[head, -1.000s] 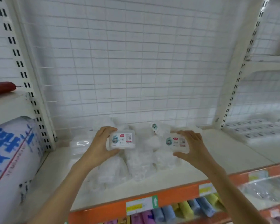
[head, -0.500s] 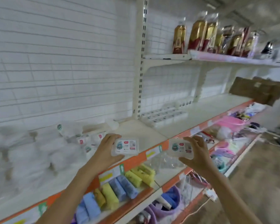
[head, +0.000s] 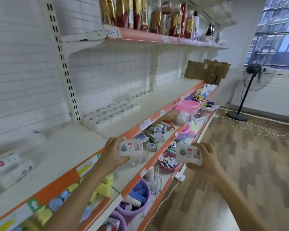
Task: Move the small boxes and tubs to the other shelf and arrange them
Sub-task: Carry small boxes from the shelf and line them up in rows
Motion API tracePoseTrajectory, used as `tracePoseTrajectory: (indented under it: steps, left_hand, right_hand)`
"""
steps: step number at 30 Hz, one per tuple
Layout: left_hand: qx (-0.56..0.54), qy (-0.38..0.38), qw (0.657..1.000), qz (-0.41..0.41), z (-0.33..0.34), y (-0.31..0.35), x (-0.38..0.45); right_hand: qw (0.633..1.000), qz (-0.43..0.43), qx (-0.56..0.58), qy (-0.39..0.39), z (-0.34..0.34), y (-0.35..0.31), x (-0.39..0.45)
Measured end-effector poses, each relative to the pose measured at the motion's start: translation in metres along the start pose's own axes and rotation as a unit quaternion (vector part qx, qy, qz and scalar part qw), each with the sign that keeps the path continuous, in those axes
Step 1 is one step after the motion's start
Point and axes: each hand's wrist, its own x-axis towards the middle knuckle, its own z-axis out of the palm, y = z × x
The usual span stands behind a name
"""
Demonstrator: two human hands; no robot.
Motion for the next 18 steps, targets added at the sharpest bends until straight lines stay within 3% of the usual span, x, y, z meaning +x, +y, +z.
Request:
tracePoseTrajectory:
  steps: [9, 18]
  left_hand:
    - [-0.019, 0.025, 0.999, -0.009, 0.044, -0.018, 0.124]
    - [0.062, 0.030, 0.993, -0.094, 0.060, -0.060, 0.237]
  right_hand:
    - [0.999, 0.018, -0.020, -0.035, 0.015, 0.047, 0.117]
    - [0.996, -0.030, -0.004, -0.089, 0.046, 0.040, 0.281]
